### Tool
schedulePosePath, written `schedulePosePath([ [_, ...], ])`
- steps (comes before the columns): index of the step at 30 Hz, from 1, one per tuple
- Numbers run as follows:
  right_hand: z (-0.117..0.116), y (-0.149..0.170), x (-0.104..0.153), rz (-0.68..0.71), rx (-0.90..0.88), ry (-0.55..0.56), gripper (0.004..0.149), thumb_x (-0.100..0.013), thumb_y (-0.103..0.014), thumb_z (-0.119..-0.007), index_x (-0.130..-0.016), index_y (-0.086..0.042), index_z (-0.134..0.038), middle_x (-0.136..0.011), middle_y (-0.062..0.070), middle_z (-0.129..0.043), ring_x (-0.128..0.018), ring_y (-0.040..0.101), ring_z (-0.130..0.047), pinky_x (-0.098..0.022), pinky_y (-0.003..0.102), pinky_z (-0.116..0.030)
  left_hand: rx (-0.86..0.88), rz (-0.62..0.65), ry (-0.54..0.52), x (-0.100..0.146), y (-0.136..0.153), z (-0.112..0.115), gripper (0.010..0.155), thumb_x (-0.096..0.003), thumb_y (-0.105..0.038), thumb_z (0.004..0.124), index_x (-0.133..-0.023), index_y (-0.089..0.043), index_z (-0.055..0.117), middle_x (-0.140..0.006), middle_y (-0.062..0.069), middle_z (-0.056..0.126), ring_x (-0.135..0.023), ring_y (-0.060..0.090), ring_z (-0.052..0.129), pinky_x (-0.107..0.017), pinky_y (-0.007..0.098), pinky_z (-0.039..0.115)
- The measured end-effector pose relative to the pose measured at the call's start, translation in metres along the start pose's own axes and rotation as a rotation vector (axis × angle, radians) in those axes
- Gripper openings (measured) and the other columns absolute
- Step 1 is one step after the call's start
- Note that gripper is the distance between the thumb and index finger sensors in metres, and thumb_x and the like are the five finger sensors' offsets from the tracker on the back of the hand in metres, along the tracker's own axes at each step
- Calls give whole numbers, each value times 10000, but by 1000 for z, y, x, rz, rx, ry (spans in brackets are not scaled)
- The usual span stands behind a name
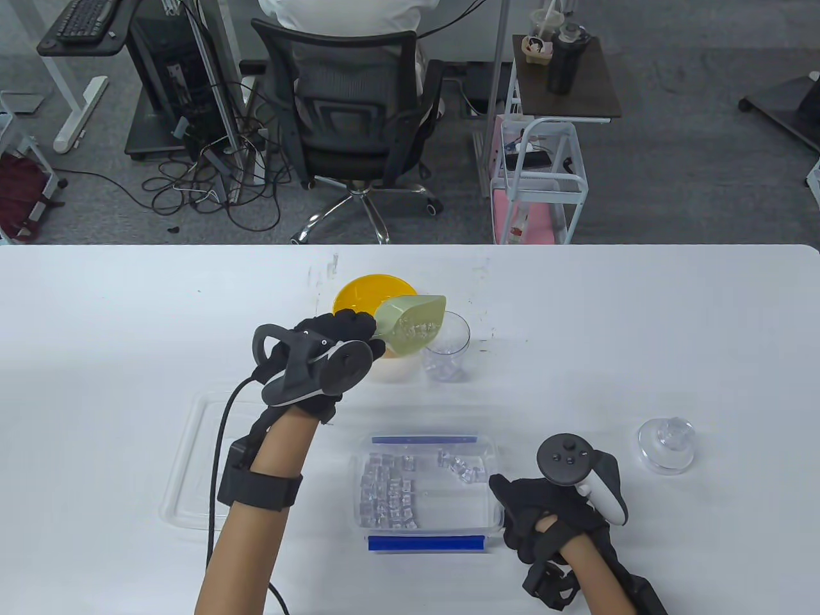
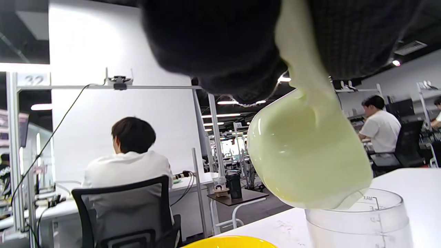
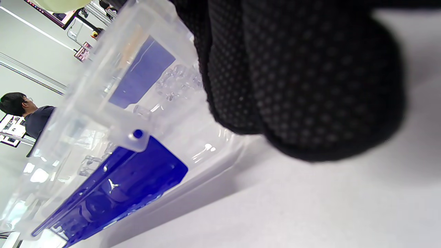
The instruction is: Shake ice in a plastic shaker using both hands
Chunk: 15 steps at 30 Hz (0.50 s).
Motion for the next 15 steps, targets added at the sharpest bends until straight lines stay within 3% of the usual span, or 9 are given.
schedulePosePath([
  [5, 0, 0, 0, 1, -1, -3, 841, -156, -593, -763, -667, 65, -882, -382, 173, -1015, -115, 281, -1026, 16, 276, -859, -95, 66, -3, -6, -12, -6, 527, -390, -557, 835, -770, -221, 978, -500, -3, 1013, -184, 74, 967, -131, 204, 837],
  [15, 0, 0, 0, 1, 0, -2, 841, -156, -593, -765, -666, 65, -883, -383, 172, -1015, -116, 282, -1026, 15, 277, -859, -106, 88, -10, -8, -24, -5, 528, -394, -557, 830, -779, -224, 969, -509, -4, 1010, -195, 77, 969, -140, 207, 838],
])
Point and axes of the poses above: the tracker on the back of each hand, its own y axis roughly to the little-finger side, its own x axis roughly from the fingertips to the wrist, z = x × y, the point moved 1 cm from there along -x, roughly from the wrist to the fingertips
